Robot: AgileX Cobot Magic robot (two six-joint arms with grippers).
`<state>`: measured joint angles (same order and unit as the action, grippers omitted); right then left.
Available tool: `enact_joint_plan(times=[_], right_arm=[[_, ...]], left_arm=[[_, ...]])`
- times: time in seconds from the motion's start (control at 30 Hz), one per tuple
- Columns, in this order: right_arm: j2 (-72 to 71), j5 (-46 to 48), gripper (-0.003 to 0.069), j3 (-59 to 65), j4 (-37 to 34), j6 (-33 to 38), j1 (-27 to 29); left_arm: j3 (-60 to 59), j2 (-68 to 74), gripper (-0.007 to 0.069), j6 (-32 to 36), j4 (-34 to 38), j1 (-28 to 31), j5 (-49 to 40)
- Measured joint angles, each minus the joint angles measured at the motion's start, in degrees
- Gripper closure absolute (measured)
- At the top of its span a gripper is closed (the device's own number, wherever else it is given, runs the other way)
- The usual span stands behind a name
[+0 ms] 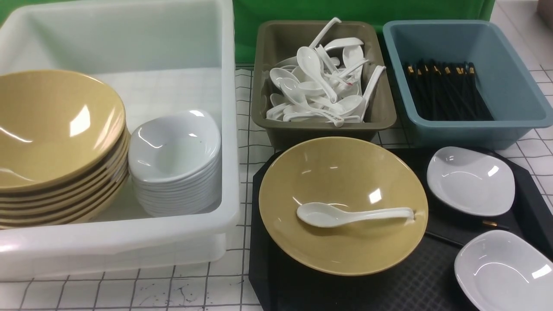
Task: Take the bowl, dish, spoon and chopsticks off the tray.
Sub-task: Use the left arm to grab the soup spoon in the middle
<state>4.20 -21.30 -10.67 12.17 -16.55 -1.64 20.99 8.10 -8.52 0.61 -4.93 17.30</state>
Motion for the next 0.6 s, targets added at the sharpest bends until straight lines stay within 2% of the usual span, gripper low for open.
enact_joint_plan(times=[0.03, 0.07, 0.1, 0.2, 0.27, 0.3, 0.4, 0.5, 0.53, 0.57, 0.6], right_arm=[[2.5, 5.9, 0.0562, -3.2, -0.1, 0.2, 0.0], [2.5, 5.9, 0.0562, -3.2, -0.1, 0.2, 0.0], [6.8, 14.8, 0.0613, -8.9, -0.4, 0.4, 0.0], [13.6, 25.6, 0.0622, -13.7, -0.5, 2.3, 0.0], [18.9, 33.7, 0.0622, -15.6, -0.5, 7.2, 0.0], [19.8, 35.4, 0.0622, -16.0, -0.6, 9.0, 0.0], [26.2, 50.0, 0.0622, -18.0, -1.1, 15.7, -0.1], [30.6, 58.4, 0.0622, -18.4, -4.3, 19.0, -0.9], [30.6, 58.7, 0.0622, -18.4, -4.7, 19.3, -0.9], [33.0, 60.7, 0.0622, -18.5, -9.1, 23.2, -2.6], [33.2, 60.9, 0.0622, -18.5, -9.6, 24.3, -2.8]], left_arm=[[4.0, 4.2, 0.0503, 0.6, 0.0, 0.0, -3.7], [4.7, 4.9, 0.0503, 0.6, 0.0, 0.0, -4.2], [9.3, 12.0, 0.0505, 1.0, 0.0, -0.1, -8.2], [16.4, 22.8, 0.0527, -1.0, 1.6, -1.2, -18.7], [22.7, 30.8, 0.0569, -2.4, 5.1, -4.4, -32.0], [24.8, 33.9, 0.0582, -2.2, 6.3, -5.9, -35.7], [31.2, 45.2, 0.0625, 4.4, 11.1, -13.1, -51.1], [35.7, 54.1, 0.0631, 12.6, 16.2, -20.4, -57.0], [36.0, 54.7, 0.0632, 13.7, 16.6, -20.8, -57.4], [38.6, 60.0, 0.0632, 17.6, 19.7, -24.9, -57.7], [38.9, 60.6, 0.0632, 18.6, 19.9, -25.3, -57.7]])
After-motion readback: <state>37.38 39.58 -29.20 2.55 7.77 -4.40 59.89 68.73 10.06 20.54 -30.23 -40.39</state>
